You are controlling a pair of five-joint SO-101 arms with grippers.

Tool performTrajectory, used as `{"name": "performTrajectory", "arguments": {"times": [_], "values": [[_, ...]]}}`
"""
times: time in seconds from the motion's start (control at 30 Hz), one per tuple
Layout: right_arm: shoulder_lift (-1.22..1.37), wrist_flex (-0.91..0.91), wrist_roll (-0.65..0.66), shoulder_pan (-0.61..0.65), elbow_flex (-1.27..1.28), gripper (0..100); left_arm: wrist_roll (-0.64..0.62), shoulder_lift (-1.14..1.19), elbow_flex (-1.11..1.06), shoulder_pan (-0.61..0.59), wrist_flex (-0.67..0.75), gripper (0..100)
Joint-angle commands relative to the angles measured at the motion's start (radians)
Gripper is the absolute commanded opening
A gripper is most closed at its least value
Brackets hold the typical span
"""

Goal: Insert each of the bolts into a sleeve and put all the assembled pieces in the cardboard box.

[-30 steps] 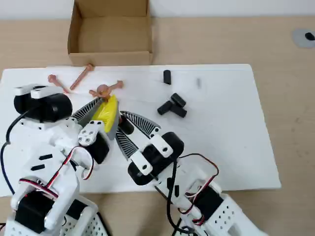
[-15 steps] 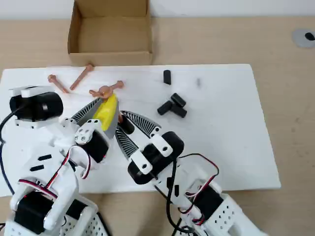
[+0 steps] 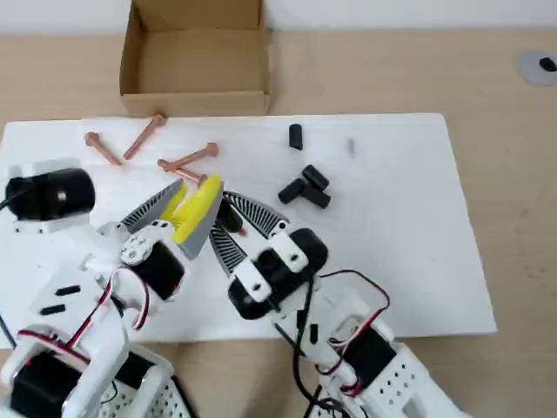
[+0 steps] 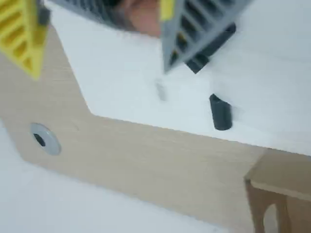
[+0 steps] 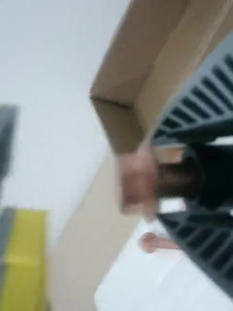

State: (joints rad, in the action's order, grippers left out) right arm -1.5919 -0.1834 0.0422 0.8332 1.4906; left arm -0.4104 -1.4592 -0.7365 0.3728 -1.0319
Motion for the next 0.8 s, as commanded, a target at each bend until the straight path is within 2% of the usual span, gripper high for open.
{"name": "performTrajectory", "arguments": {"times": [0.0,0.23,0.37,0.43,0.53,0.63,0.77], "values": [[-0.01,0.025,0.003,-0.018,-0.101,0.9,-0.003,0.002,0.089,-0.014,-0.021,18],[0.001,0.083,0.003,-0.047,-0.102,0.9,-0.005,0.005,0.253,-0.025,-0.124,18],[0.053,0.155,0.003,-0.113,-0.136,0.9,0.0,0.005,0.322,-0.15,-0.161,18],[0.13,0.158,-0.002,-0.145,-0.194,0.9,0.029,0.005,0.33,-0.232,-0.175,18],[0.294,0.16,-0.095,-0.2,-0.343,0.9,0.087,0.005,0.328,-0.313,-0.192,18],[0.503,0.16,-0.16,-0.248,-0.526,0.9,0.118,0.001,0.333,-0.345,-0.227,18],[0.796,0.16,-0.164,-0.28,-0.78,0.9,0.184,-0.002,0.336,-0.347,-0.276,18]]}}
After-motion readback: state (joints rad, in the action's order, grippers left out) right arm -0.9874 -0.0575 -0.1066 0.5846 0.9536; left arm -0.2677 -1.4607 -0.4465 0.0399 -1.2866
